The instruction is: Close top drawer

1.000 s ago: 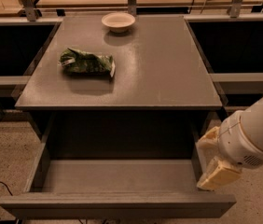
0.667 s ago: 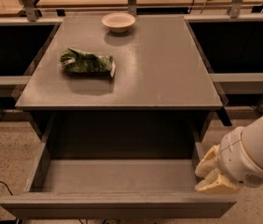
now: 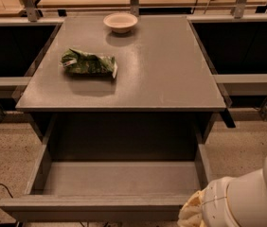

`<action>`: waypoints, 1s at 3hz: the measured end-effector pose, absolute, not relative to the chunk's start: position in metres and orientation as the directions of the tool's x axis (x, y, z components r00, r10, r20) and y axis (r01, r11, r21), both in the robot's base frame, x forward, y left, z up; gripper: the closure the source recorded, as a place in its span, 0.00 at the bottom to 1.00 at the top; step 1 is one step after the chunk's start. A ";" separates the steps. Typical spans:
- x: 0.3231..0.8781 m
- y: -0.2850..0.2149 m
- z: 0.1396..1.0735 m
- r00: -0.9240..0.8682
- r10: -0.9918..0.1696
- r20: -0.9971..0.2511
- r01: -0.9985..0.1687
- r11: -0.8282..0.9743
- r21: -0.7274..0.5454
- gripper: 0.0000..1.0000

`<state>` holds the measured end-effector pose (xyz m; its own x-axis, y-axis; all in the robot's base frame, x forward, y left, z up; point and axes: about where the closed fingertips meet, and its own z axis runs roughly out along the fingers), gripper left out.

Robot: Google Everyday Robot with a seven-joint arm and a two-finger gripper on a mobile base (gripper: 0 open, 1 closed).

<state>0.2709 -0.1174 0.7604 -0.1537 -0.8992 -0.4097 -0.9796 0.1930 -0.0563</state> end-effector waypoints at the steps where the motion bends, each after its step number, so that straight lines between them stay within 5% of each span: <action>1: 0.273 -0.120 0.754 -0.163 -0.898 -0.408 -0.977 0.204 -0.058 1.00; 3: 0.280 -0.096 0.724 -0.198 -0.897 -0.396 -0.943 0.284 -0.173 1.00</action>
Offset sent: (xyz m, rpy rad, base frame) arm 0.0139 0.0109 -0.0245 -0.0200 -0.0868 -0.0796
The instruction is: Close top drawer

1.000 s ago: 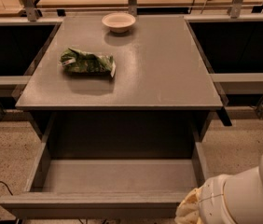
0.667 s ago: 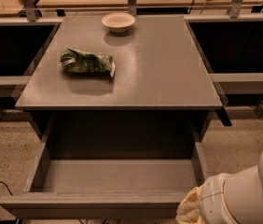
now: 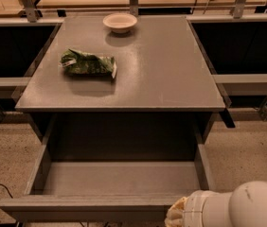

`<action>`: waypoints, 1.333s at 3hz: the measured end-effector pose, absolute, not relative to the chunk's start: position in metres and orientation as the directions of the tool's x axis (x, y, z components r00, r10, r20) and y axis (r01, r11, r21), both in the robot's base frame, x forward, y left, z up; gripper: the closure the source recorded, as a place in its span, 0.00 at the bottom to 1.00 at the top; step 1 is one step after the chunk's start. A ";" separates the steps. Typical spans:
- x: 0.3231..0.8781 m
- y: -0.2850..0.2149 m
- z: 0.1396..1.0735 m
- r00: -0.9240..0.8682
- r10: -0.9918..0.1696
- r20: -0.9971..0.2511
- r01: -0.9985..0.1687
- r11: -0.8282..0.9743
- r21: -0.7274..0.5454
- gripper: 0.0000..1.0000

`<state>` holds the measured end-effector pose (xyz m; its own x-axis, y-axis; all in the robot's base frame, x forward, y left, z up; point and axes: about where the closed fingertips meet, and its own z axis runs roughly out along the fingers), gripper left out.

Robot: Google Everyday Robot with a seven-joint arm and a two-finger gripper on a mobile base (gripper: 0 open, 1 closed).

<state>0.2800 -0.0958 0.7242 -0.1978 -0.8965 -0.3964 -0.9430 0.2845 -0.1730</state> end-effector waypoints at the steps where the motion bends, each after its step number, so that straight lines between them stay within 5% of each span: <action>1: 0.293 -0.089 0.711 -0.206 -0.898 -0.388 -0.915 0.317 -0.249 1.00; 4: 0.323 -0.077 0.676 -0.181 -0.889 -0.421 -0.902 0.321 -0.288 1.00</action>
Offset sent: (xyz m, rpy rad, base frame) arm 0.0418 0.0191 -0.0471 -0.0259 -0.1469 -0.0582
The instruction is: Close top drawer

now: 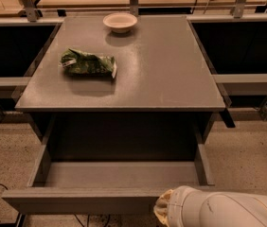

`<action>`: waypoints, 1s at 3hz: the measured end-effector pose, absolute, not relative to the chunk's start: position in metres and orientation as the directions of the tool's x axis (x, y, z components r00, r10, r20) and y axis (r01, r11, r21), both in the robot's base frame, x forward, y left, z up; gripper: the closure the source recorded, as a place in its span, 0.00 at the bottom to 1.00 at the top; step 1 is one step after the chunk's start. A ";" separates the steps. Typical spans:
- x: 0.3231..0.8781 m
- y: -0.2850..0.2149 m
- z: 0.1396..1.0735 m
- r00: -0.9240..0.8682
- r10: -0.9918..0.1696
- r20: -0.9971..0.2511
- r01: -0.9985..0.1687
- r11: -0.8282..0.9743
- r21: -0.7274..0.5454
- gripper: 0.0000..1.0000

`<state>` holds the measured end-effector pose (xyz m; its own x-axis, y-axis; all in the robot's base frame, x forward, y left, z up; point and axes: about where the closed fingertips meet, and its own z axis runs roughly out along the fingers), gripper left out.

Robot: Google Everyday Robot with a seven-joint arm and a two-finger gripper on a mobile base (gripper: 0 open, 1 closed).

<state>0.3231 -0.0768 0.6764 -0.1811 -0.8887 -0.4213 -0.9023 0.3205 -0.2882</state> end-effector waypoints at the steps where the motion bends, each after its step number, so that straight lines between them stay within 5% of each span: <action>1: 0.347 -0.078 0.681 -0.152 -0.878 -0.454 -0.898 0.315 -0.308 1.00; 3: 0.407 -0.074 0.707 -0.072 -0.790 -0.609 -0.908 0.305 -0.288 1.00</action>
Offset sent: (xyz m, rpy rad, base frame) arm 0.0974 -0.0193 0.0292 0.1028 -0.1215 0.0895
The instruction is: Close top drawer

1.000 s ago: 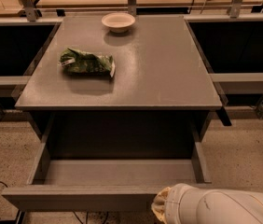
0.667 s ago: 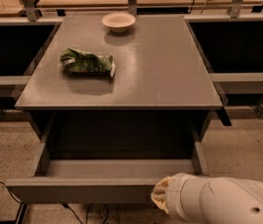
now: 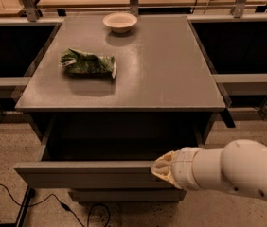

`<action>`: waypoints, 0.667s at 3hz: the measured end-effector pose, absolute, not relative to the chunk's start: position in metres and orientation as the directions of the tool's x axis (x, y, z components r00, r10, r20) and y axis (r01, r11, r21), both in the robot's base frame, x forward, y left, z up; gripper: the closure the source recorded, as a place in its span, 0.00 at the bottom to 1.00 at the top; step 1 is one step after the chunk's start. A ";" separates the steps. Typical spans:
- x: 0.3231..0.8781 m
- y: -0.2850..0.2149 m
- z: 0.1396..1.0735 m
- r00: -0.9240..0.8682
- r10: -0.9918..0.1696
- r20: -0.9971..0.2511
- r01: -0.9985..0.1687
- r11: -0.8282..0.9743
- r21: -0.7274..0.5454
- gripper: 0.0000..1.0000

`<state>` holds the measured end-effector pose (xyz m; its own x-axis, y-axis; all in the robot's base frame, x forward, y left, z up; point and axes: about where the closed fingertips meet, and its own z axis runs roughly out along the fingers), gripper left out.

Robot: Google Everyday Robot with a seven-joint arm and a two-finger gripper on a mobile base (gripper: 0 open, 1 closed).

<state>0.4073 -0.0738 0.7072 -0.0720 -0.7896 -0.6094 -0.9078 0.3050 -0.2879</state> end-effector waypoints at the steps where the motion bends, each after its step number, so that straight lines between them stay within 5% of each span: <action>1: 0.421 -0.099 0.711 -0.101 -0.717 -0.690 -0.888 0.378 -0.263 1.00; 2: 0.421 -0.099 0.711 -0.101 -0.717 -0.690 -0.887 0.378 -0.263 1.00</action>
Offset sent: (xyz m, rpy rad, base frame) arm 0.0138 -0.0231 0.0047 0.1052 -0.0106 -0.0460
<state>0.4215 -0.0988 0.7107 -0.1009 -0.7167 -0.6900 -0.8875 0.3783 -0.2632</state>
